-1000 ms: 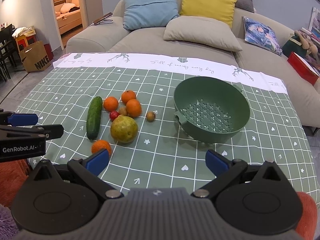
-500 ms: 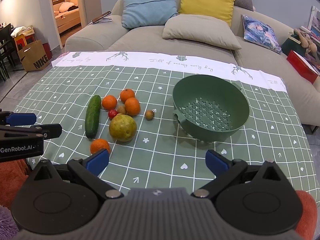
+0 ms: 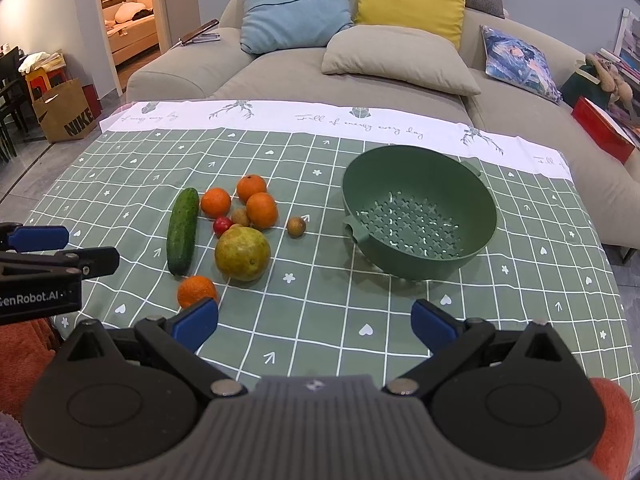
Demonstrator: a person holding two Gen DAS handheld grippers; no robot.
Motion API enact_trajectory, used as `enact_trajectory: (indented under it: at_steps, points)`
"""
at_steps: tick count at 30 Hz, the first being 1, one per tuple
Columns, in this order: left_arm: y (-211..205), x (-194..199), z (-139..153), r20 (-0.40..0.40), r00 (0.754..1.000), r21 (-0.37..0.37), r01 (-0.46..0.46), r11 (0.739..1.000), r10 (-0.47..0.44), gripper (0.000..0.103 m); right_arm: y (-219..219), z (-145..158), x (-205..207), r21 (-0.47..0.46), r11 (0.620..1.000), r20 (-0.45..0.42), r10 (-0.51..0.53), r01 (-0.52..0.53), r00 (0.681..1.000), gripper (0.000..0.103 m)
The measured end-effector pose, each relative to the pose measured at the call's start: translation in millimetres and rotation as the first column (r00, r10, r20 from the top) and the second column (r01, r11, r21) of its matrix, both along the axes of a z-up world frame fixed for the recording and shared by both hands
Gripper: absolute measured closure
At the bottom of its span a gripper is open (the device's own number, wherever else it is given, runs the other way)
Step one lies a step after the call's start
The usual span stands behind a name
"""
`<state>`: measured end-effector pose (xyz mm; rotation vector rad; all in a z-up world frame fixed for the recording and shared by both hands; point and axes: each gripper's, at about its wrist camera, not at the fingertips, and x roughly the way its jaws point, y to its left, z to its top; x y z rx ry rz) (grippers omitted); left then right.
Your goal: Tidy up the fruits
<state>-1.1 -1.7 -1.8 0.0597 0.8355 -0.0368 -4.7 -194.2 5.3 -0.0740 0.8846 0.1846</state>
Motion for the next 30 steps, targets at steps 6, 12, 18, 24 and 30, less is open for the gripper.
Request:
enact_trajectory:
  at_steps: [6, 12, 18, 24, 30]
  points:
    - [0, 0, 0, 0.000, 1.000, 0.000, 0.000, 1.000, 0.000, 0.028, 0, 0, 0, 0.000, 1.000, 0.000, 0.000, 0.000, 1.000, 0.005]
    - [0, 0, 0, -0.001, 1.000, 0.000, -0.001, 1.000, 0.001, 0.028, 0, 0, 0, 0.001, 1.000, -0.002, -0.001, 0.001, 1.000, 0.005]
    - [-5, -3, -6, -0.003, 1.000, 0.003, 0.003, 1.000, -0.003, 0.028, -2, -4, 1, 0.006, 1.000, -0.006, -0.001, 0.001, 1.000, 0.005]
    - [-4, -1, -13, -0.028, 0.999, -0.040, 0.030, 0.999, -0.031, 0.034, 0, -8, 4, 0.005, 1.000, 0.012, 0.025, -0.025, 1.000, 0.005]
    - [4, 14, -14, -0.056, 0.998, -0.049, 0.036, 0.998, -0.038, 0.045, 11, -16, 13, -0.020, 0.992, 0.053, 0.123, -0.122, 0.991, 0.005]
